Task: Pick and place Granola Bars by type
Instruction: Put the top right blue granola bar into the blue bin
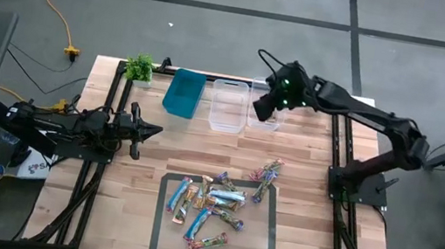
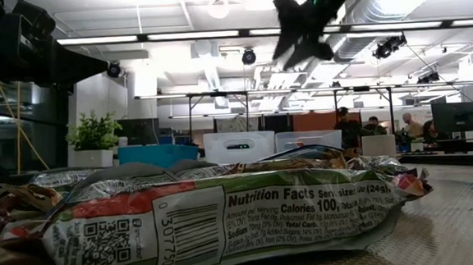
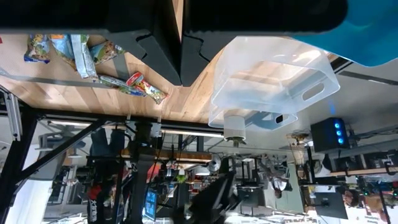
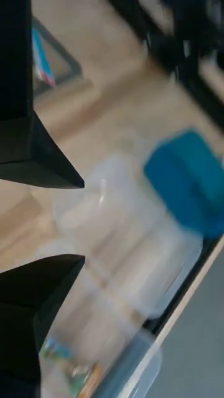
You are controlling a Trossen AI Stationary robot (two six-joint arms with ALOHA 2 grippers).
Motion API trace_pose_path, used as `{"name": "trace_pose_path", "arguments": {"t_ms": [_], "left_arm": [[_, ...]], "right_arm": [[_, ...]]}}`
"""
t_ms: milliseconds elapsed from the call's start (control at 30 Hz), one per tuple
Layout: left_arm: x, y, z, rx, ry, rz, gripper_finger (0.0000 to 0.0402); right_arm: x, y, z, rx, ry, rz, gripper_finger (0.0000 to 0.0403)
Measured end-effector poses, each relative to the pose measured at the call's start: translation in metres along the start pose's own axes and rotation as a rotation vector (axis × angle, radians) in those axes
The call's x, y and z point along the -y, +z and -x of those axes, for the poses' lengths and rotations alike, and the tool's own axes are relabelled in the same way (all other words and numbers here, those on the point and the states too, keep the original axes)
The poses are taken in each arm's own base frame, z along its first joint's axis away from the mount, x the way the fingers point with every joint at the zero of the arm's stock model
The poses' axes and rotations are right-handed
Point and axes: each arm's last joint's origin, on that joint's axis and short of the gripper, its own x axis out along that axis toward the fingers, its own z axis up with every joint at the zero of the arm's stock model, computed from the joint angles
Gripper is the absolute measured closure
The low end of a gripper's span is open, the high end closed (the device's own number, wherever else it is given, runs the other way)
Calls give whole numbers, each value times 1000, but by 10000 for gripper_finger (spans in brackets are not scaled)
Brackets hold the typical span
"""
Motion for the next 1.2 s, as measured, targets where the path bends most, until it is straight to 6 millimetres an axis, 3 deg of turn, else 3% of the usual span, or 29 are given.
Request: {"name": "trace_pose_path", "arguments": {"t_ms": [167,567,867,1200], "left_arm": [[0,0,0,0,0,0,401],[0,0,0,0,0,0,401],[0,0,0,0,0,0,401],[0,0,0,0,0,0,401]], "right_arm": [[-37,-20,20,-44,68,179,236],[-82,-98,16,-475,-133,678,241],[-120,-141,-8,-603,-68,1137,241],[-143,-181,-42,-706,-8,1299,240]]}}
